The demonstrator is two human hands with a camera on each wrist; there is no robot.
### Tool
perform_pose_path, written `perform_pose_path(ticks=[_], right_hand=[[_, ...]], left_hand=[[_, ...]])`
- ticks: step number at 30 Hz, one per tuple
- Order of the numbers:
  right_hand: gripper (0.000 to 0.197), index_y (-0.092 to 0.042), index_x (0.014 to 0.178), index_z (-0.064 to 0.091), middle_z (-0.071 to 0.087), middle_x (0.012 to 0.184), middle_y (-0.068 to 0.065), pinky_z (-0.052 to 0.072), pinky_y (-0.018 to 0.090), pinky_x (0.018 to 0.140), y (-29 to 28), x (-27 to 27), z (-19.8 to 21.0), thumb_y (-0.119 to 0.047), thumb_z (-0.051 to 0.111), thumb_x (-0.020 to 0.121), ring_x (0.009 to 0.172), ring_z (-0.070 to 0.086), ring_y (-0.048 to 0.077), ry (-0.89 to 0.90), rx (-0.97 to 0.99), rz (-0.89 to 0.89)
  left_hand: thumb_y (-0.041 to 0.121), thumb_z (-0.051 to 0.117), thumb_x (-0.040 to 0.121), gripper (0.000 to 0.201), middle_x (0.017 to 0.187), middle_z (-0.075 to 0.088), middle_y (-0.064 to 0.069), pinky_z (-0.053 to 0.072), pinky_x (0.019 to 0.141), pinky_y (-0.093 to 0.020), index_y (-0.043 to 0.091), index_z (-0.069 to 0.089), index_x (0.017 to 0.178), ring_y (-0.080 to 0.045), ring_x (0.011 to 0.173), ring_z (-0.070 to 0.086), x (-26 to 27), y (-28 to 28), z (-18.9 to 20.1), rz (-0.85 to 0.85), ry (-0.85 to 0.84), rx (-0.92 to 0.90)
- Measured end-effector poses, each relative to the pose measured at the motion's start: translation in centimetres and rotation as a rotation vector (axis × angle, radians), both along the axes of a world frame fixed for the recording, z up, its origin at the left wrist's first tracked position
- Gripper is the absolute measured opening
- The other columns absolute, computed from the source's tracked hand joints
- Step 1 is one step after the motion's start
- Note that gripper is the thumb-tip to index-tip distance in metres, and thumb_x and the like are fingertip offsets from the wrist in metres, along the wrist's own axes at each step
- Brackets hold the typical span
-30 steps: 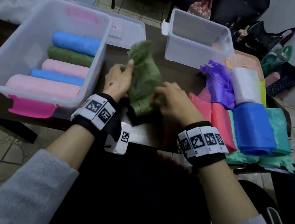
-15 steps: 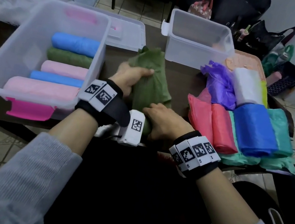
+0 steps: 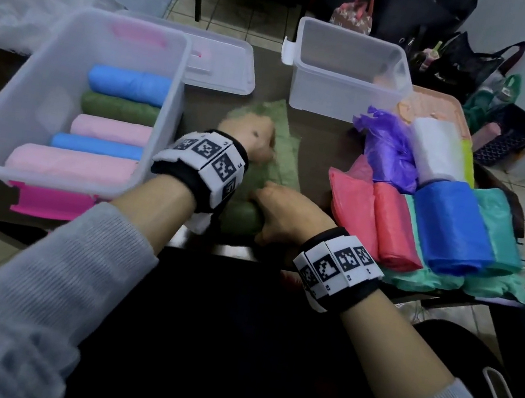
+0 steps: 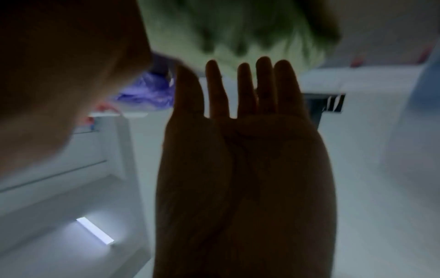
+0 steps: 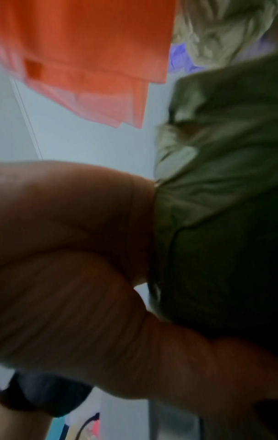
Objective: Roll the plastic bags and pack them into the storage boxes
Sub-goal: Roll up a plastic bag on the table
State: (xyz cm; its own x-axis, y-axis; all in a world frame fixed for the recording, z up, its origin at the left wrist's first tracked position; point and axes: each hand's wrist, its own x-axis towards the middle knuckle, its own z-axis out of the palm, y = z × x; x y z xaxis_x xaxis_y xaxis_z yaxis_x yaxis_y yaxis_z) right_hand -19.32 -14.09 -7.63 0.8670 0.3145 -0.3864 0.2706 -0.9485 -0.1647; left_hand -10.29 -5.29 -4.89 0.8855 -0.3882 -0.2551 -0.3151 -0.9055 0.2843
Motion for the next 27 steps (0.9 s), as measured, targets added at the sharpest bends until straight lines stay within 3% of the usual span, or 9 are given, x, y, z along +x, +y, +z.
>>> perform_pose_path(ticks=[3,5,8,11,14,17,20,24,27], right_hand=[[0.051,-0.010,0.113,0.056,0.054,0.117,0.010,0.045,0.034,0.083,0.0,0.1,0.1,-0.025,0.074,0.068,0.108,0.054,0.028,-0.017,-0.013,0.018],[0.050,-0.011,0.112,0.054,0.056,0.117,0.010,0.044,0.033,0.081,0.0,0.2,0.2,-0.023,0.074,0.068,0.108,0.054,0.028,-0.003,0.017,0.016],[0.051,-0.013,0.114,0.053,0.059,0.115,0.010,0.042,0.029,0.077,0.1,0.1,0.2,-0.021,0.073,0.068,0.106,0.056,0.029,0.029,0.052,0.006],[0.049,-0.014,0.116,0.054,0.060,0.114,0.008,0.035,0.023,0.072,0.1,0.2,0.3,-0.017,0.072,0.070,0.106,0.056,0.028,0.053,0.082,0.007],[0.052,-0.021,0.116,0.053,0.061,0.111,0.005,0.040,0.026,0.072,0.2,0.2,0.6,-0.017,0.072,0.067,0.103,0.057,0.028,0.081,0.112,0.009],[0.049,-0.025,0.112,0.054,0.061,0.107,0.003,0.038,0.028,0.072,0.6,0.0,0.8,-0.020,0.071,0.067,0.102,0.056,0.027,0.061,0.093,0.038],[0.046,-0.023,0.110,0.056,0.061,0.104,0.004,0.040,0.027,0.072,0.8,-0.1,0.8,-0.020,0.071,0.067,0.100,0.057,0.026,0.055,0.113,0.051],[0.046,-0.021,0.110,0.056,0.061,0.107,0.006,0.045,0.031,0.079,1.0,-1.0,-0.5,-0.018,0.071,0.067,0.102,0.057,0.028,0.092,0.149,0.033],[0.059,-0.018,0.116,0.050,0.060,0.112,0.004,0.045,0.032,0.081,0.6,-1.3,-1.1,-0.023,0.078,0.064,0.104,0.056,0.025,0.071,0.200,-0.001]], left_hand=[[0.040,0.048,0.096,0.054,0.152,0.031,-0.007,0.027,0.110,-0.033,0.019,0.036,0.145,-0.024,0.138,0.032,0.3,0.6,-1.9,-0.129,0.251,0.106],[0.045,0.044,0.096,0.064,0.158,0.011,-0.007,0.015,0.115,-0.037,0.019,0.021,0.150,-0.023,0.145,0.014,0.5,0.8,-2.5,-0.162,0.266,0.177],[0.047,0.044,0.095,0.073,0.158,-0.003,-0.014,0.011,0.117,-0.046,0.018,0.009,0.152,-0.030,0.145,0.003,0.7,0.6,-3.5,-0.188,0.241,0.258],[0.056,0.040,0.093,0.079,0.157,-0.010,-0.014,0.007,0.117,-0.050,0.019,0.002,0.151,-0.031,0.145,-0.004,1.2,0.6,-4.6,-0.191,0.253,0.263],[0.062,0.036,0.091,0.082,0.157,-0.014,-0.011,0.006,0.116,-0.053,0.022,-0.001,0.151,-0.030,0.145,-0.007,1.5,0.6,-5.0,-0.184,0.268,0.278],[0.057,0.042,0.091,0.082,0.157,-0.015,-0.009,0.007,0.116,-0.052,0.024,-0.002,0.151,-0.027,0.146,-0.008,1.4,0.7,-5.2,-0.187,0.256,0.274],[0.053,0.046,0.091,0.083,0.157,-0.018,-0.006,0.006,0.117,-0.051,0.025,-0.005,0.151,-0.025,0.145,-0.011,1.2,1.0,-5.2,-0.196,0.264,0.244],[0.061,0.050,0.085,0.093,0.156,-0.020,-0.005,0.003,0.118,-0.048,0.026,-0.007,0.150,-0.024,0.145,-0.013,1.2,1.3,-5.5,-0.205,0.258,0.218],[0.060,0.053,0.084,0.095,0.157,-0.019,-0.005,0.002,0.118,-0.046,0.026,-0.005,0.150,-0.023,0.145,-0.013,1.2,1.5,-5.4,-0.206,0.258,0.194]])
